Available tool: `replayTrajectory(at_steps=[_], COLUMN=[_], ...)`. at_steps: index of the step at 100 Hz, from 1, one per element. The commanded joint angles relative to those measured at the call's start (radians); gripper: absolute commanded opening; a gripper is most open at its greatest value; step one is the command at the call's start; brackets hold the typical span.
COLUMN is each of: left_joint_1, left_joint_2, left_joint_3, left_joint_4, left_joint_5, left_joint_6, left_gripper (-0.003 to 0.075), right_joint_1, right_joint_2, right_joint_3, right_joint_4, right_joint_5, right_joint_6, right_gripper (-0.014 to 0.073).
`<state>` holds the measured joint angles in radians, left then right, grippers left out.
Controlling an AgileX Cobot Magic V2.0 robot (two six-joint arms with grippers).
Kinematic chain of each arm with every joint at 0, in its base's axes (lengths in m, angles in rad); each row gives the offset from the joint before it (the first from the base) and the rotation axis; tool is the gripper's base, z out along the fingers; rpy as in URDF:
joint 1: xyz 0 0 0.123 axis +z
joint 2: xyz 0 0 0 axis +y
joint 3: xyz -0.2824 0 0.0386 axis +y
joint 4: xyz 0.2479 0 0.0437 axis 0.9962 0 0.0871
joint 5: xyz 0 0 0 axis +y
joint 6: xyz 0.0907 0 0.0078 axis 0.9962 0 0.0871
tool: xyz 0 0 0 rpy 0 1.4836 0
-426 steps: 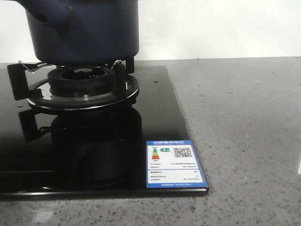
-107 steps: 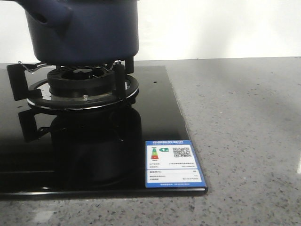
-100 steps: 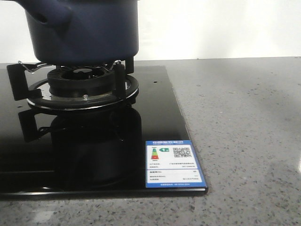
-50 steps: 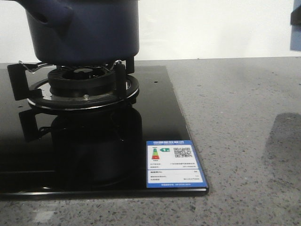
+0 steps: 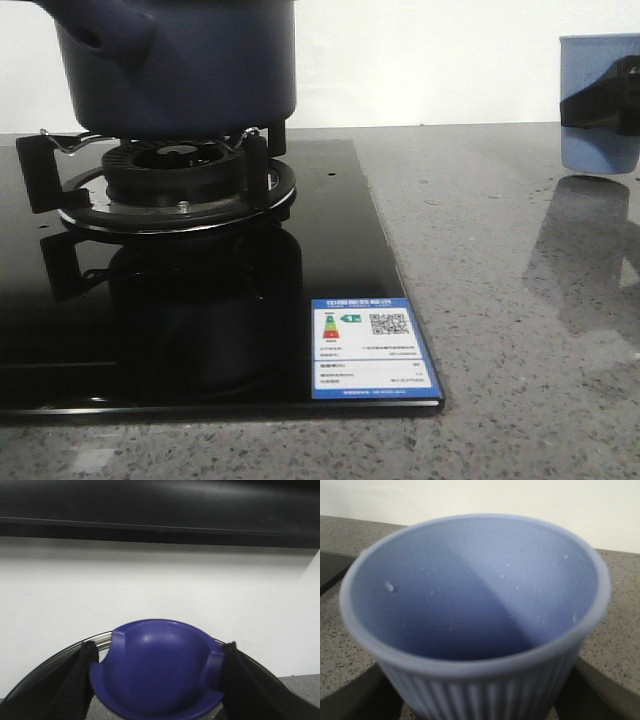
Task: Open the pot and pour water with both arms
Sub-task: 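Carry the cup back and lower it onto the counter with the right gripper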
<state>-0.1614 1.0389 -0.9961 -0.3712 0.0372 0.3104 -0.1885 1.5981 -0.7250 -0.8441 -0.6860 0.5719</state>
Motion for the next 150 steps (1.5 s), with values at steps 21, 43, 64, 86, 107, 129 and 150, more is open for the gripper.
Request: replayTrajectory(at_steps=[21,43,64,86,107,129,150], left_joint_1=[0.002,0.002,0.002,0.002,0.002,0.002,-0.004], left_joint_2=[-0.028,-0.028,-0.028,-0.028,-0.028,-0.028,-0.028], left_joint_3=[-0.038,-0.038,-0.038,-0.038,-0.038,-0.038,-0.038], left_joint_4=[0.001,0.001,0.001,0.001,0.001,0.001,0.001], left_joint_5=[-0.099,-0.099,-0.099,-0.099,-0.099,-0.099,-0.099], left_joint_6=[0.000,0.000,0.000,0.000,0.000,0.000,0.000], left_gripper=[0.0377,0.0377,0.0377,0.0377,0.0377,0.0377,0.0377], right_joint_1=[-0.008,-0.008,-0.008,-0.008,-0.009,-0.009,-0.028], right_joint_2=[-0.016,0.020,0.027,0.025,-0.027,-0.149,-0.302], right_joint_3=[-0.024,-0.022,-0.022,-0.022,-0.018,-0.018,0.029], right_joint_4=[0.042,0.042,0.044,0.044,-0.012,-0.218,-0.515], right_joint_5=[-0.086,-0.086,-0.086,-0.086,-0.035,0.053,0.144], right_joint_6=[-0.018,-0.016,-0.010,0.042,0.103,0.317,0.606], right_gripper=[0.0318,0.0318,0.0353,0.0641,0.0655,0.0655,0.0655])
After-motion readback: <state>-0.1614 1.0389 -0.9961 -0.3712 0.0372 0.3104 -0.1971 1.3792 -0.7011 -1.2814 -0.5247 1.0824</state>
